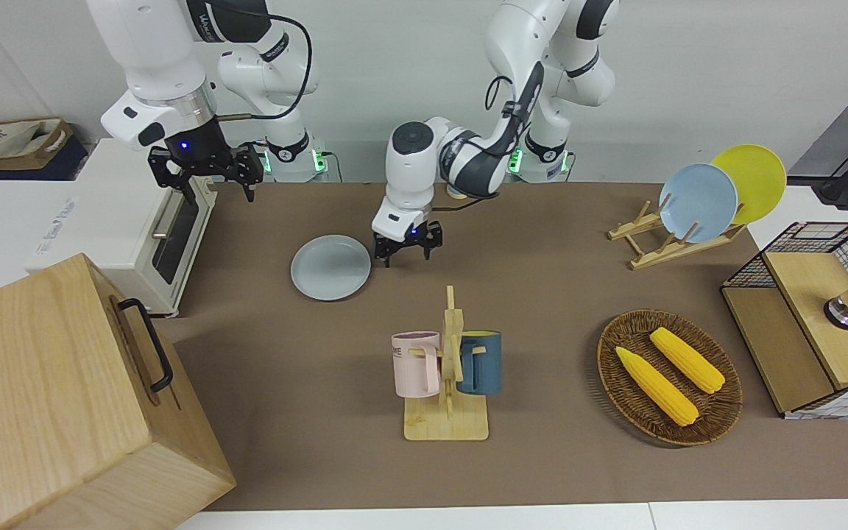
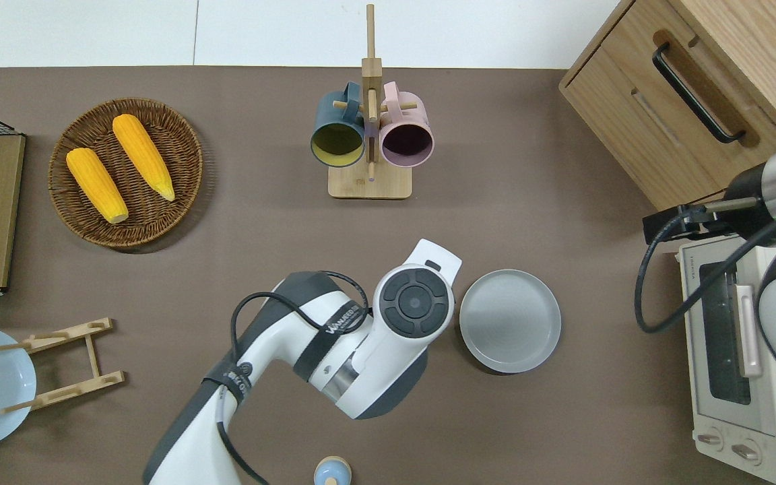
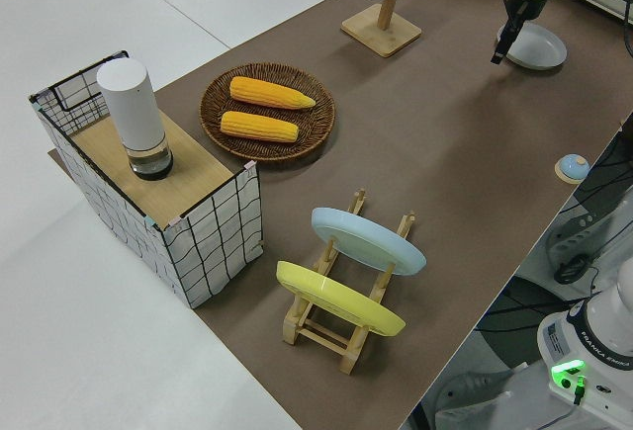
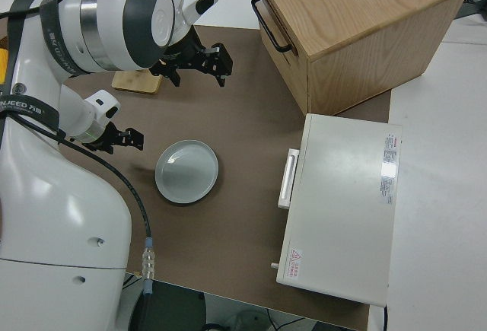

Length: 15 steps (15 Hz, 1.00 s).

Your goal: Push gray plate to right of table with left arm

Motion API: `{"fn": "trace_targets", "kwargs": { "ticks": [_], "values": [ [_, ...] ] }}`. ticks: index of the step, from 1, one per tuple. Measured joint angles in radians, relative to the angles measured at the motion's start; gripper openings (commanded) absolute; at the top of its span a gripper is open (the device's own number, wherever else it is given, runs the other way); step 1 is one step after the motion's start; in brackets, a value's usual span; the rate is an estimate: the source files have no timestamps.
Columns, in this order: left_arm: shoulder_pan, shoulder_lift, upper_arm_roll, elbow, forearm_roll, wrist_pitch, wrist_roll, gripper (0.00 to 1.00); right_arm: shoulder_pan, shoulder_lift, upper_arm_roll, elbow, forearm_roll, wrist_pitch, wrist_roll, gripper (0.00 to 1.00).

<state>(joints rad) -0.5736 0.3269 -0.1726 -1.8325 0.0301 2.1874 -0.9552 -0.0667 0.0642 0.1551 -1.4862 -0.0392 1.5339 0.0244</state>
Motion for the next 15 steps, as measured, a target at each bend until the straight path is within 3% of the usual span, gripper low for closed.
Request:
{"fn": "trace_targets", "kwargs": {
  "ticks": [15],
  "values": [
    [0.292, -0.244, 0.006, -0.037, -0.091, -0.337, 0.474, 0.99, 0.000, 0.000, 0.000, 0.000, 0.000, 0.000, 0.000, 0.983]
  ]
}}
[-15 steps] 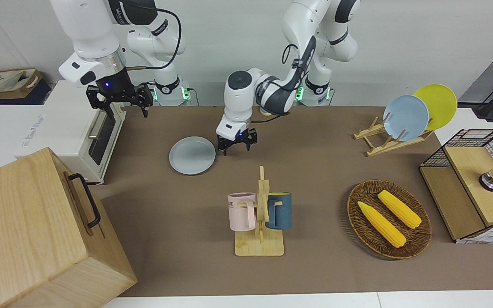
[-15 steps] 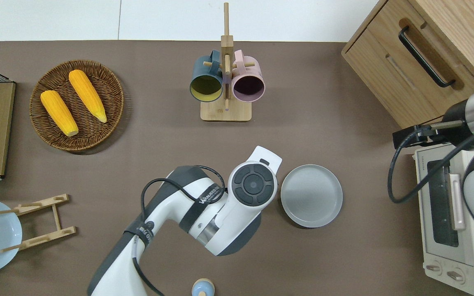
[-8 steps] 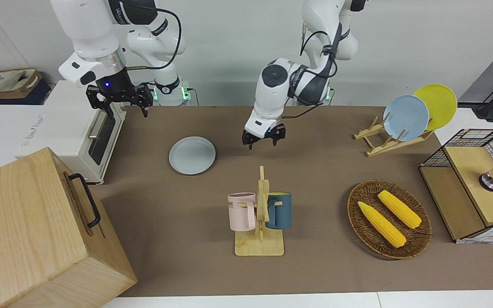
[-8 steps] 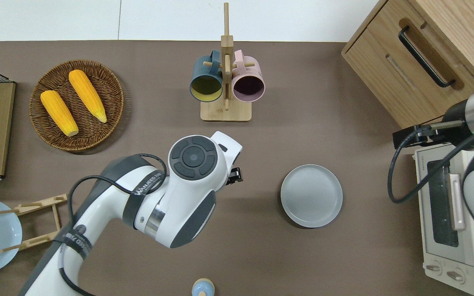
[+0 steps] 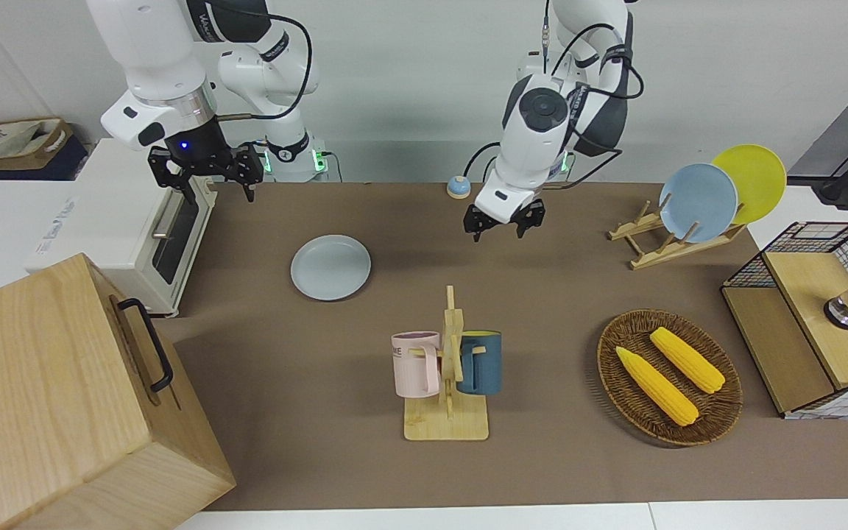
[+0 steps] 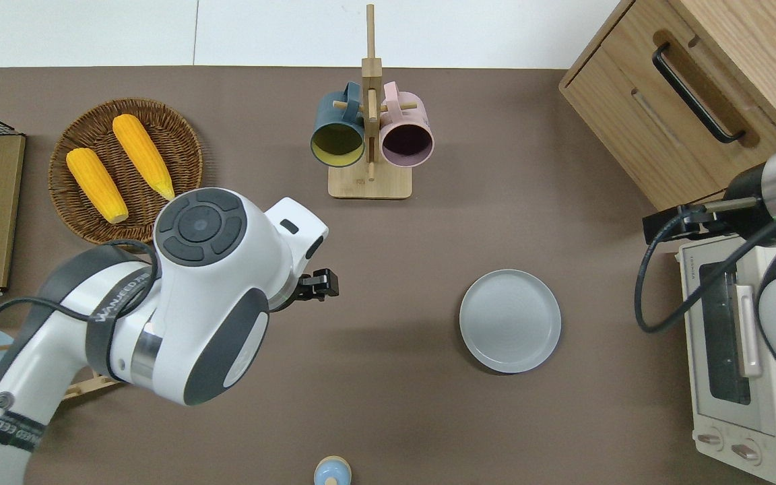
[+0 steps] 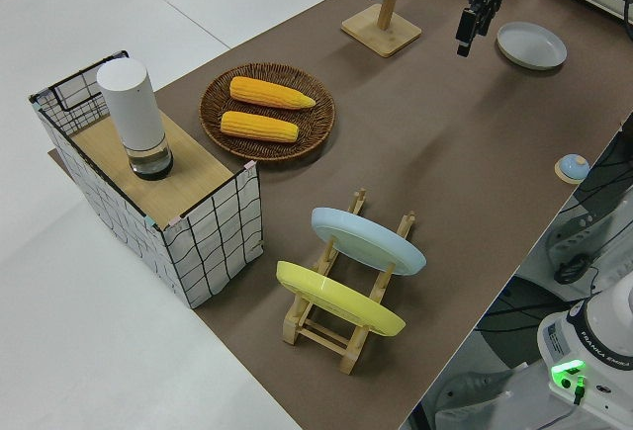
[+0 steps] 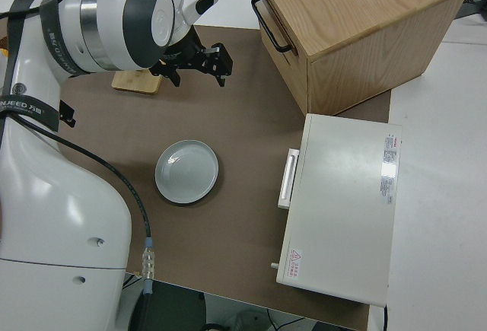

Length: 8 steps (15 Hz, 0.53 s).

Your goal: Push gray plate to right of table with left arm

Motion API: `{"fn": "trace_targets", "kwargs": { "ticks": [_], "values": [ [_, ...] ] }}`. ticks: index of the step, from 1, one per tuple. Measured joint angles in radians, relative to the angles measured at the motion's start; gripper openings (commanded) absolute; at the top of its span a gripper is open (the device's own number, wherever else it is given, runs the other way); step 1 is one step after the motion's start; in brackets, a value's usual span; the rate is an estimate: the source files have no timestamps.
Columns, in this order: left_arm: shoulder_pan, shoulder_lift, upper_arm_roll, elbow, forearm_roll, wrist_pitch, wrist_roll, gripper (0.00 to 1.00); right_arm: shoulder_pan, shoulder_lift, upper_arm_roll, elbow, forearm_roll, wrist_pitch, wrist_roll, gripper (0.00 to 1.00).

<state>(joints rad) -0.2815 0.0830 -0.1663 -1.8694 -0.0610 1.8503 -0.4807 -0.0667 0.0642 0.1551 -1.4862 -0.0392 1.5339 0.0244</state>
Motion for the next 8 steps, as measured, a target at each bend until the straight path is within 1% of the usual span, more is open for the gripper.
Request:
{"fn": "trace_targets", "kwargs": {
  "ticks": [3, 8],
  "values": [
    [0.055, -0.028, 0.001, 0.000, -0.001, -0.044, 0.084, 0.98, 0.000, 0.000, 0.000, 0.000, 0.000, 0.000, 0.000, 0.983],
    [0.197, -0.089, 0.003, 0.000, -0.001, -0.104, 0.273, 0.99, 0.000, 0.000, 0.000, 0.000, 0.000, 0.000, 0.000, 0.983]
  ]
}}
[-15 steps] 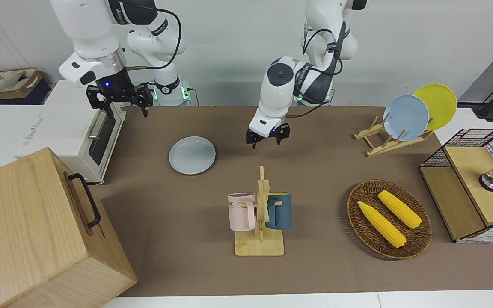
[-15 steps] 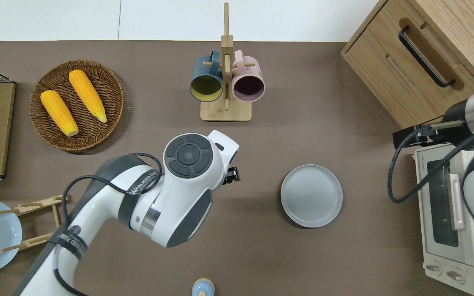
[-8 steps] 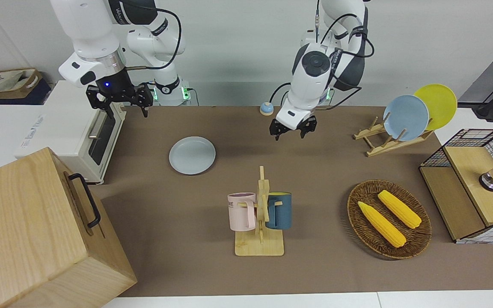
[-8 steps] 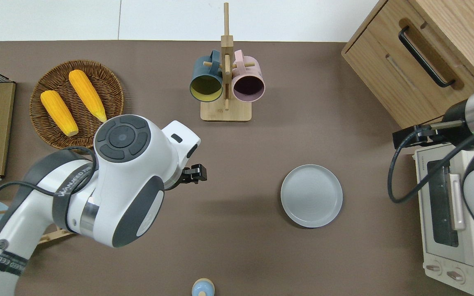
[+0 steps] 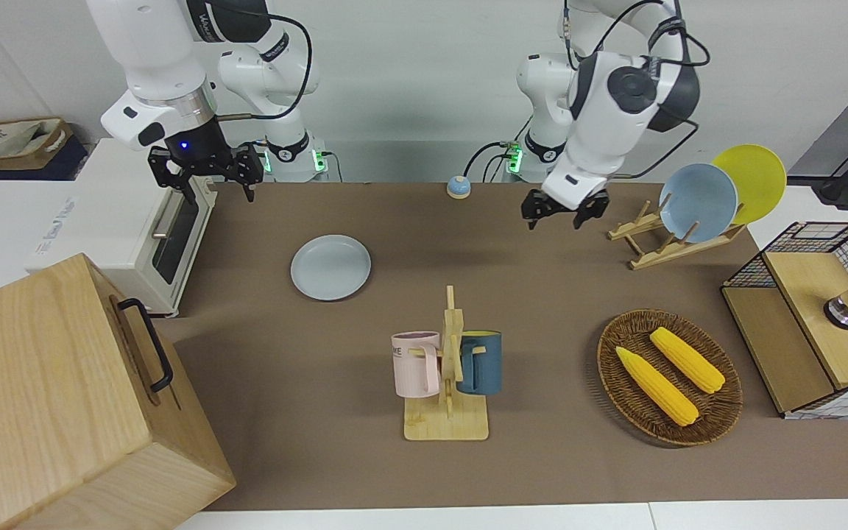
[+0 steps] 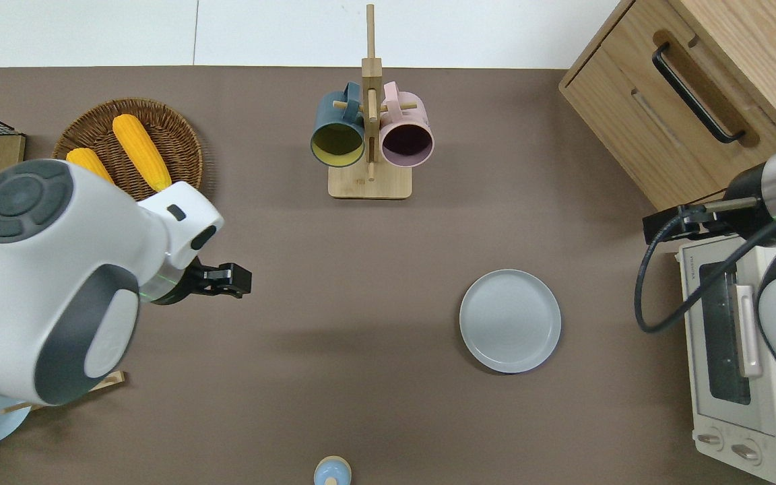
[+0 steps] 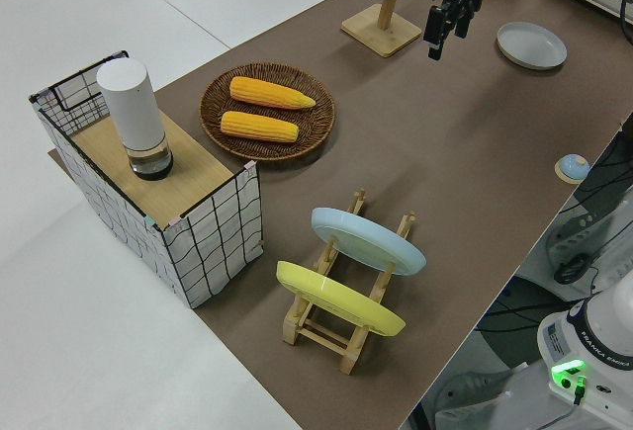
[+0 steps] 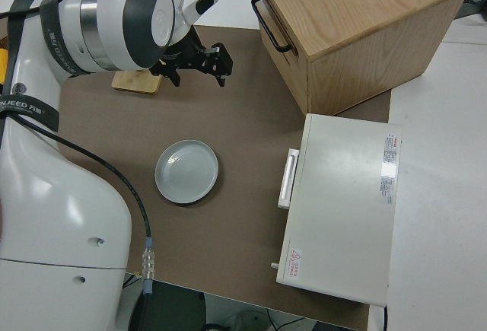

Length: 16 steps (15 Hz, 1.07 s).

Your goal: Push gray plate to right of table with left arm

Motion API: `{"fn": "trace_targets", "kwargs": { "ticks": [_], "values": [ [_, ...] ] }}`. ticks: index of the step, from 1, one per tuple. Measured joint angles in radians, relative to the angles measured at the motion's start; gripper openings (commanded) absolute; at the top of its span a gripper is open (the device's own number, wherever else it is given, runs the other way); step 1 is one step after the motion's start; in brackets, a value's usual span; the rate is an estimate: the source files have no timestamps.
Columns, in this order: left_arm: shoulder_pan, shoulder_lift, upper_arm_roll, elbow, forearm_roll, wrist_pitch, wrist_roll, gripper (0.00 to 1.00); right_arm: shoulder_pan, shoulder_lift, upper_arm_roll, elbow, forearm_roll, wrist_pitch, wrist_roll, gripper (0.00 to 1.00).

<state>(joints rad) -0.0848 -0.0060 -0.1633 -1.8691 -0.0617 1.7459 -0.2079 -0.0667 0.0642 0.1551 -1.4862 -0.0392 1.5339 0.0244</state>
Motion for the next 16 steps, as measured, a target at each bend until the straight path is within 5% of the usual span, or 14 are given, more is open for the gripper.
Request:
{"fn": "trace_targets", "kwargs": {
  "ticks": [7, 16],
  "values": [
    [0.180, -0.079, 0.004, 0.009, 0.000, -0.075, 0.237, 0.99, 0.000, 0.000, 0.000, 0.000, 0.000, 0.000, 0.000, 0.983],
    [0.207, -0.090, 0.014, 0.073, 0.038, -0.092, 0.268, 0.99, 0.000, 0.000, 0.000, 0.000, 0.000, 0.000, 0.000, 0.983]
  ]
}}
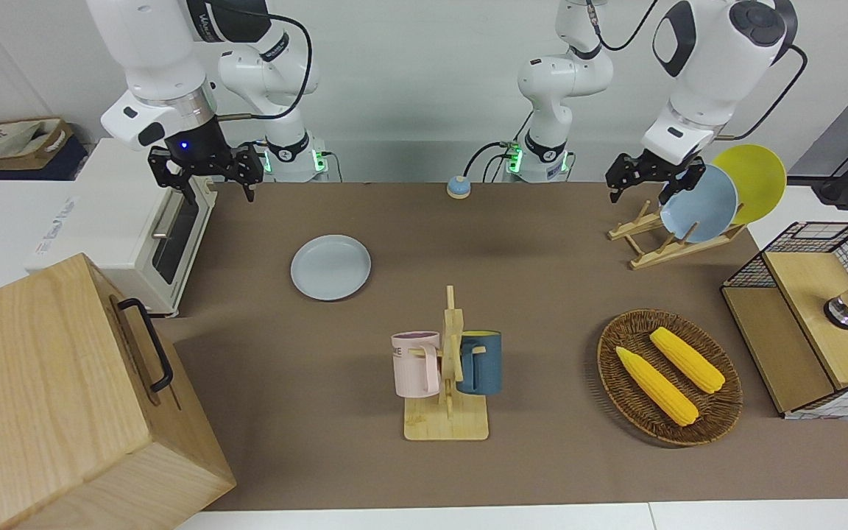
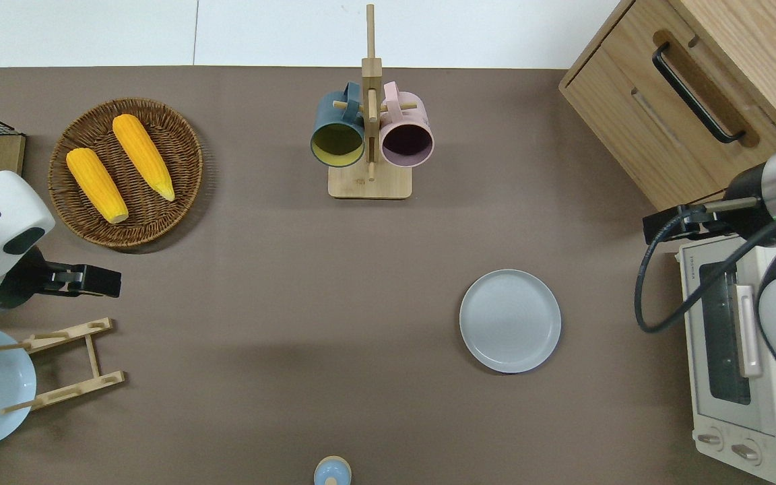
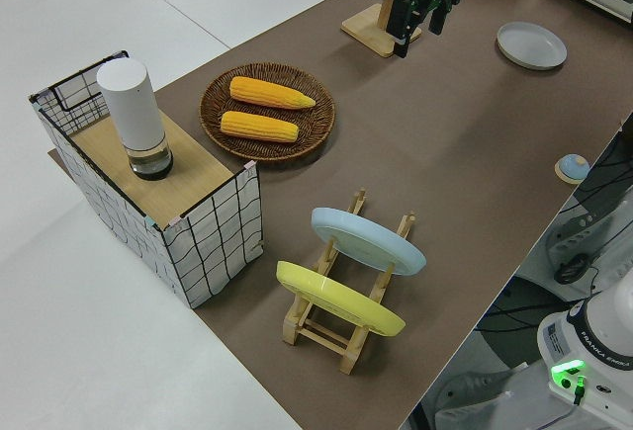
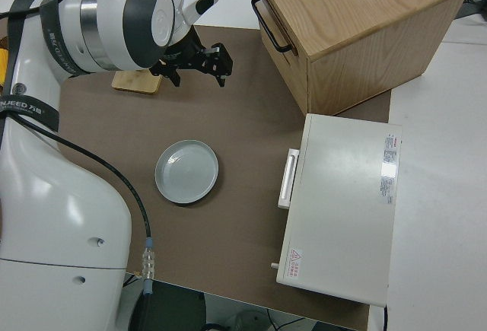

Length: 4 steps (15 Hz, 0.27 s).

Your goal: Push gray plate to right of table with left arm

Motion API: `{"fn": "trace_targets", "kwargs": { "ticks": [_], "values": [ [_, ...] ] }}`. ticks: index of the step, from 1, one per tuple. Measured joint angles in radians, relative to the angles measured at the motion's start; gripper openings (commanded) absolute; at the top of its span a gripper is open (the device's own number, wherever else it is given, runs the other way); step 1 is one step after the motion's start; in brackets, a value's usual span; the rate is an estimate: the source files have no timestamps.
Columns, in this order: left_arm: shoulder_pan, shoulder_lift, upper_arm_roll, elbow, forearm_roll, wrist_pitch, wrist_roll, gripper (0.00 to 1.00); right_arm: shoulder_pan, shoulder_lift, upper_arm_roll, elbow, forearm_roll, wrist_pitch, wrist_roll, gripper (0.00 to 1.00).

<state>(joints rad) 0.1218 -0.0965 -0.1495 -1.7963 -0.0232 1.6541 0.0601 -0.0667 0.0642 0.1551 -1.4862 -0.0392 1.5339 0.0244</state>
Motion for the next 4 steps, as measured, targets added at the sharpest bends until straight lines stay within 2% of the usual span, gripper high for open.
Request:
{"fn": "trace_targets", "kwargs": {
  "ticks": [4],
  "values": [
    [0.000, 0.000, 0.008, 0.028, 0.000, -0.001, 0.000, 0.99, 0.000, 0.000, 0.000, 0.000, 0.000, 0.000, 0.000, 0.983]
  ]
}}
